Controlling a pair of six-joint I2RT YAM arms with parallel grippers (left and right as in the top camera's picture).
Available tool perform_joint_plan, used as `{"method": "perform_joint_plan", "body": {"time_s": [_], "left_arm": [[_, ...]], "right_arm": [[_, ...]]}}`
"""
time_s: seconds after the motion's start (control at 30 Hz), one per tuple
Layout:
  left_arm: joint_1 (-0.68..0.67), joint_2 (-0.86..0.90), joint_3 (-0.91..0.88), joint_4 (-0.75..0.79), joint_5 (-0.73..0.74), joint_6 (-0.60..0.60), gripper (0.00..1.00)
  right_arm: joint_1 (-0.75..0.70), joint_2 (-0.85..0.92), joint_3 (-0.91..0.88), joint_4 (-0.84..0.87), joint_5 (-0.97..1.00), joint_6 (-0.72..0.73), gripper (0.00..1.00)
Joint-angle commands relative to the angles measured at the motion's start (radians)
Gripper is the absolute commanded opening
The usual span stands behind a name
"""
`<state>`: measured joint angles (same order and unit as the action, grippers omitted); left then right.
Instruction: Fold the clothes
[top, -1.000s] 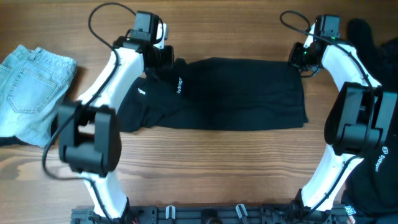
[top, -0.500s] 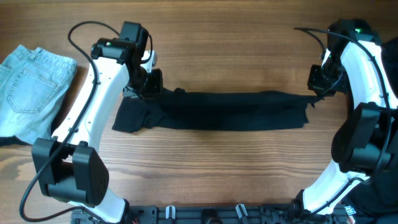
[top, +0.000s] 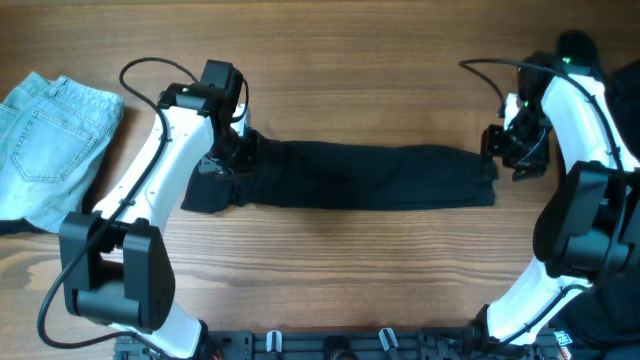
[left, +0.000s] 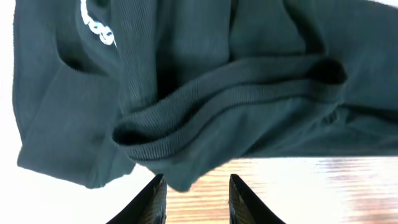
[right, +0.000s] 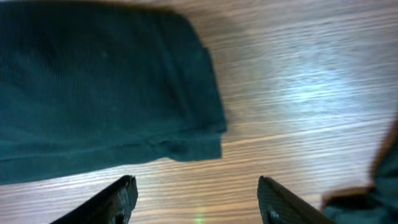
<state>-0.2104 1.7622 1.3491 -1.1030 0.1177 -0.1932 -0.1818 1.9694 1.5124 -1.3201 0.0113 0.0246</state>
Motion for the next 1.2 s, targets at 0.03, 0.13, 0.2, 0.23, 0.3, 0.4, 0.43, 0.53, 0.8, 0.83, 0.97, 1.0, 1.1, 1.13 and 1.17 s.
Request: {"method": "perform_joint_plan", "body": {"time_s": [0.03, 0.13, 0.2, 0.23, 0.3, 0.4, 0.43, 0.53, 0.8, 0.83, 0.97, 1.0, 1.1, 1.13, 1.17], "left_arm": [[-0.001, -0.016, -0.006, 0.027, -0.019, -0.002, 0.33], [-0.001, -0.016, -0.006, 0.031, -0.019, -0.002, 0.34], [-0.001, -0.016, -0.006, 0.03, -0.019, -0.002, 0.34], [-0.001, -0.016, -0.006, 0.03, -0.019, -0.002, 0.33], [-0.001, -0.016, -0.006, 0.03, -0.024, -0.002, 0.26], [0.001, -0.016, -0.006, 0.016, -0.073, -0.002, 0.19], [0.008, -0.016, -0.006, 0.002, -0.099, -0.003, 0.18], [0.05, -0.016, -0.006, -0.012, -0.112, -0.008, 0.2], [0.123, -0.016, -0.006, 0.014, -0.062, -0.141, 0.53], [0.123, -0.016, -0.006, 0.016, -0.059, -0.142, 0.53], [0.123, -0.016, -0.006, 0.017, -0.059, -0.141, 0.53], [0.123, -0.016, -0.006, 0.015, -0.059, -0.141, 0.53], [0.123, -0.016, -0.006, 0.015, -0.059, -0.141, 0.53], [0.123, -0.016, -0.006, 0.015, -0.059, -0.141, 0.53], [0.123, -0.016, -0.006, 0.015, -0.059, -0.141, 0.54]], "right_arm": [[-0.007, -0.007, -0.153, 0.153, -0.059, -0.025, 0.71], [-0.007, -0.007, -0.247, 0.296, -0.106, -0.026, 0.78], [-0.006, -0.005, -0.298, 0.351, -0.184, -0.034, 0.79], [-0.007, -0.005, -0.323, 0.376, -0.243, -0.063, 0.79], [-0.007, -0.005, -0.345, 0.401, -0.274, -0.081, 0.5], [-0.01, -0.017, -0.327, 0.387, -0.209, -0.047, 0.13], [-0.013, -0.029, -0.299, 0.374, -0.15, -0.008, 0.09], [-0.023, -0.084, -0.192, 0.335, -0.086, 0.03, 0.05], [0.261, -0.208, -0.13, 0.258, -0.124, -0.038, 0.08], [0.305, -0.208, -0.13, 0.278, -0.123, -0.02, 0.08], [0.485, -0.19, -0.131, 0.342, -0.124, 0.059, 0.09], [0.515, -0.179, -0.131, 0.351, -0.124, 0.071, 0.1], [0.618, -0.139, -0.131, 0.394, -0.179, 0.093, 0.34], [0.636, -0.128, -0.131, 0.418, -0.233, 0.076, 0.44], [0.651, -0.123, -0.132, 0.449, -0.305, 0.044, 0.56]]}}
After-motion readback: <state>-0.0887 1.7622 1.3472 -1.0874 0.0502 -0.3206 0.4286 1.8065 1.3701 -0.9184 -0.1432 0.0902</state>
